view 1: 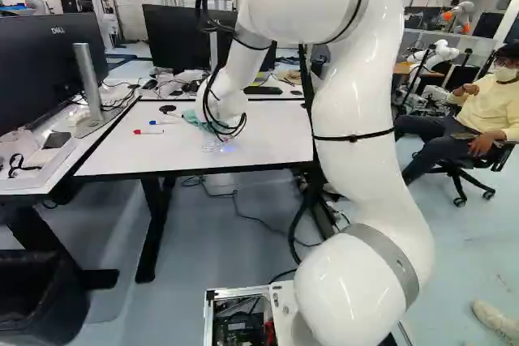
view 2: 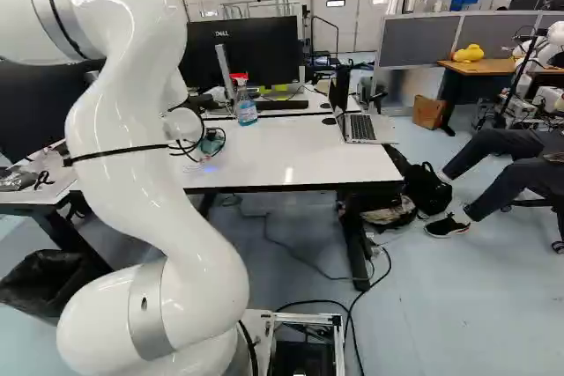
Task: Clean the table with the green towel
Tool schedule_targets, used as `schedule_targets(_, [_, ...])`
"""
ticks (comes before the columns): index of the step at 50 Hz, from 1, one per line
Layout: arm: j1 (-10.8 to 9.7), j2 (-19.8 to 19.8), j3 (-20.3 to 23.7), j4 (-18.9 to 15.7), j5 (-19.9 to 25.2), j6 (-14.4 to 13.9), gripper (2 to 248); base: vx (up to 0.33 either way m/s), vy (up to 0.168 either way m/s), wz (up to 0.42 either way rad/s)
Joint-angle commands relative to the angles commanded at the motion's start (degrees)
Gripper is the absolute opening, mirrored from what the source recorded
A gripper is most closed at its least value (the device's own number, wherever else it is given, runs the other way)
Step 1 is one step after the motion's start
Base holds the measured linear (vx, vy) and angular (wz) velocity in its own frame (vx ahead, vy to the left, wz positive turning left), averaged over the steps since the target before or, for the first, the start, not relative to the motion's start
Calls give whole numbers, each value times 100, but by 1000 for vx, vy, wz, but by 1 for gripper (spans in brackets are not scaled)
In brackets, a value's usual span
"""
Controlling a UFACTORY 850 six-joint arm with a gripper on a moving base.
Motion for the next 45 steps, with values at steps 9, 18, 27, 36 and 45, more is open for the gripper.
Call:
schedule_targets(9, [8, 216, 283, 0, 0, 0, 51, 0, 0, 0])
schedule_targets(18, [-35, 426, 554, 0, 0, 0, 51, 0, 0, 0])
schedule_targets(27, [-140, 578, 747, 0, 0, 0, 51, 0, 0, 0])
schedule_targets(36, [-281, 659, 851, 0, 0, 0, 51, 0, 0, 0])
schedule_targets(45, [-435, 675, 871, 0, 0, 0, 51, 0, 0, 0])
